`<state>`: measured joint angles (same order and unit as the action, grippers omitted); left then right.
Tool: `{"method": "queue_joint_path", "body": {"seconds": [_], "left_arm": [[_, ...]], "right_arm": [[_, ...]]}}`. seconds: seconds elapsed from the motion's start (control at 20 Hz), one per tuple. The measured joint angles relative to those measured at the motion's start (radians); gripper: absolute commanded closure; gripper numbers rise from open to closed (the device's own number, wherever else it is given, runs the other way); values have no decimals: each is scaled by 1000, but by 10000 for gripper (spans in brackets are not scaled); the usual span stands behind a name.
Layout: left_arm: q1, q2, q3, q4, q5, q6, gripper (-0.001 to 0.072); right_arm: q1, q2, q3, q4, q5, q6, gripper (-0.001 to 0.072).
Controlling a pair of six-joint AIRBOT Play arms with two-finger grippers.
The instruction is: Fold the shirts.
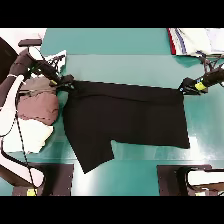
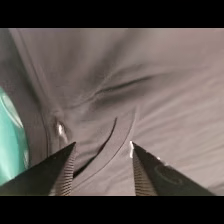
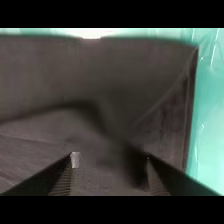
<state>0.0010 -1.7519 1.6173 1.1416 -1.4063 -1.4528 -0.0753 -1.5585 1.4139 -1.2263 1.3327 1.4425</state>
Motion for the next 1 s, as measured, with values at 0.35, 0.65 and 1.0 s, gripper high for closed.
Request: {"method": "queue_joint_path", "body": {"seconds": [0.35,0.65,1.0], "left_arm": [[-1,271,-276,76,3,-12,289],[-1,732,-863,80,80,-81,288],[-1,942,-1210,-57,183,-115,288]], "right_arm": [[-17,203,-130,0,36,-1,187],[-24,389,-271,2,23,-1,187],[-24,439,-309,5,6,-1,187]]}}
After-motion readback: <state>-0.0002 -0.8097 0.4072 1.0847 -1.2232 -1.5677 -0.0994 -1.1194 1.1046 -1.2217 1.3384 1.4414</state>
